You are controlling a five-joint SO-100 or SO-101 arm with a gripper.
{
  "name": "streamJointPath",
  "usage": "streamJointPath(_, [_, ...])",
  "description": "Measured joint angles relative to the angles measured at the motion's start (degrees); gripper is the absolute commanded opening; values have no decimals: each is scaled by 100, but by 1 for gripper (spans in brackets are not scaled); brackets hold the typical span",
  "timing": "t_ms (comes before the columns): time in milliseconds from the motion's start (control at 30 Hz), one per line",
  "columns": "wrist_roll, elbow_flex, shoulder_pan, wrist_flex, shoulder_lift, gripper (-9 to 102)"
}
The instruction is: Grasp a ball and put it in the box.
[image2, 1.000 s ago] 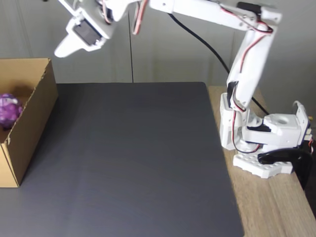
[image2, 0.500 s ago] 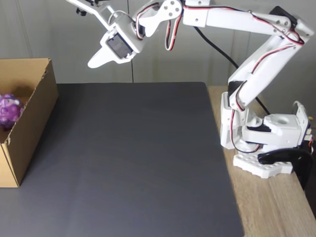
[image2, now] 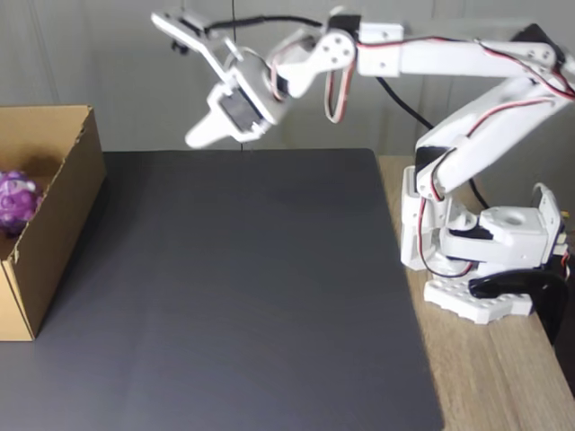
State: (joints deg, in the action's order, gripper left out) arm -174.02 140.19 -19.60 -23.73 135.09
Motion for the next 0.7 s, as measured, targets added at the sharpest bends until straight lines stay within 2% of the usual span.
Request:
streamJointPath(433, [0, 2312, 62, 510, 1670, 0])
streamJointPath(567, [0, 3015, 62, 492, 2294, 0])
streamJointPath(700, [35, 3604, 88, 123, 3261, 0])
